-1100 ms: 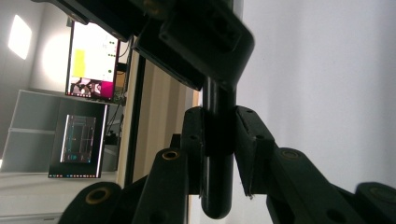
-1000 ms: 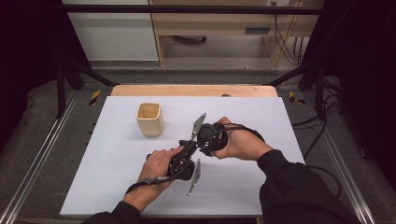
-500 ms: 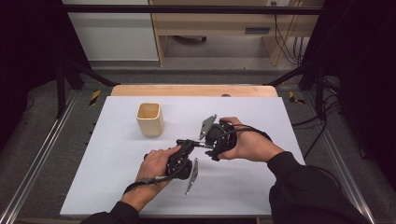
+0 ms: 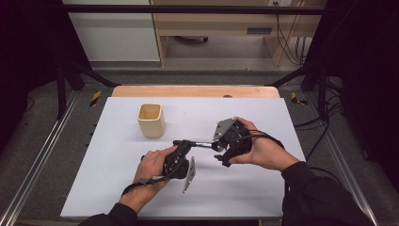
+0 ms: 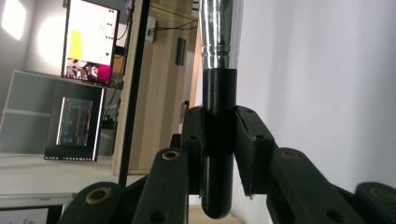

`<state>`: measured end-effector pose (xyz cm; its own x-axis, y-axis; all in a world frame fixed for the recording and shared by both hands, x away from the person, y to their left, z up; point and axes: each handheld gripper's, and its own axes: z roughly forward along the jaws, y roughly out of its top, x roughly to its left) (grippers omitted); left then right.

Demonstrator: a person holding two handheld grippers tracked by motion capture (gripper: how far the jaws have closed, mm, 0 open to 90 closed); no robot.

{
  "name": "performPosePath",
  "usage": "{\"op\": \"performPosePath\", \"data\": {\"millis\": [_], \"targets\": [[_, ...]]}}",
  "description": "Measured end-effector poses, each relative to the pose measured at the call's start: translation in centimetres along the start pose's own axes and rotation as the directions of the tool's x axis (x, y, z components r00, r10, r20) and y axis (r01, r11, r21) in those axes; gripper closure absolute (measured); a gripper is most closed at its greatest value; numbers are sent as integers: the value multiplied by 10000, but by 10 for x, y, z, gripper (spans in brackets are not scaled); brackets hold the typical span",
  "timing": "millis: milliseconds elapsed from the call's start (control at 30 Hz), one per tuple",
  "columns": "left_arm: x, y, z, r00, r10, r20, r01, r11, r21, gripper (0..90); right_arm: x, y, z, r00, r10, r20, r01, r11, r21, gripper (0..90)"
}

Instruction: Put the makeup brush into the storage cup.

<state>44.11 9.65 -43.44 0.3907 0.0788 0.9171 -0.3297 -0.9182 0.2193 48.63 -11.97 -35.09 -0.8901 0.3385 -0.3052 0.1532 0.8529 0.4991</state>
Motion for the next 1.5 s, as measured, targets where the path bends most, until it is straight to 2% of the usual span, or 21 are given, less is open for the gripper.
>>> {"op": "performPosePath", "data": {"millis": [133,167,200,300,433,533,700,833,867,900,967,1000,1133,1167,1200,1267,1300,1333,1367,1433,1500], "targets": [[1,-5,0,10000,-22,-54,23,9999,160,742,0,-12,-4,9998,209,-40,-210,9993,-317,76],[1,-6,0,10000,-60,-47,61,9998,196,742,0,-15,-5,9999,116,30,-115,9994,-341,72],[2,-7,0,9999,-107,-70,109,9997,213,742,1,-18,-5,9996,286,25,-284,9988,-408,70],[4,-10,-1,9996,-258,-88,260,9993,255,742,4,-26,-5,9998,180,115,-175,9989,-435,70],[5,-12,-2,9992,-386,-133,390,9988,297,742,7,-35,-3,9969,757,235,-742,9953,-617,77],[7,-14,-4,9983,-556,-159,561,9979,325,742,7,-41,-2,9923,1125,527,-1075,9902,-889,81],[12,-17,-8,9950,-950,-305,959,9951,261,742,12,-51,-6,9717,1770,1562,-1560,9781,-1377,102],[18,-22,-10,9866,-1576,-428,1582,9874,92,742,16,-59,-9,9467,2394,2155,-1926,9570,-2168,107],[19,-23,-10,9831,-1779,-431,1784,9839,77,742,17,-61,-9,9370,2614,2315,-2063,9493,-2371,111],[21,-25,-11,9802,-1932,-430,1937,9810,72,743,17,-63,-9,9258,2937,2380,-2296,9371,-2630,114],[25,-27,-12,9731,-2266,-416,2268,9739,6,742,18,-69,-10,9026,3619,2333,-2772,9030,-3282,129],[26,-28,-12,9717,-2328,-412,2329,9725,-19,743,18,-73,-9,8885,4001,2247,-3052,8809,-3617,132],[34,-34,-18,9651,-2580,-446,2579,9661,-93,742,22,-84,-4,8546,4770,2051,-3535,8239,-4431,124],[37,-35,-20,9613,-2712,-476,2711,9625,-93,742,23,-87,-2,8479,4902,2019,-3582,8105,-4635,121],[39,-36,-22,9566,-2867,-524,2865,9580,-120,742,25,-91,0,8384,5091,1944,-3689,7928,-4852,121],[45,-39,-25,9446,-3228,-591,3222,9465,-199,742,29,-98,6,8165,5472,1843,-3890,7572,-5246,121],[46,-40,-26,9373,-3429,-631,3417,9394,-287,742,31,-101,8,8102,5589,1768,-3976,7456,-5348,118],[48,-41,-26,9322,-3568,-604,3554,9341,-327,742,33,-104,11,8054,5652,1783,-3998,7402,-5405,112],[50,-43,-28,9308,-3611,-567,3595,9324,-366,742,34,-106,13,7997,5729,1796,-4033,7342,-5462,114],[52,-45,-29,9284,-3676,-538,3663,9299,-332,742,35,-110,17,8000,5759,1684,-4114,7308,-5448,100],[55,-48,-30,9214,-3849,-528,3838,9229,-311,742,34,-114,19,7890,5913,1670,-4259,7222,-5450,97]]}}
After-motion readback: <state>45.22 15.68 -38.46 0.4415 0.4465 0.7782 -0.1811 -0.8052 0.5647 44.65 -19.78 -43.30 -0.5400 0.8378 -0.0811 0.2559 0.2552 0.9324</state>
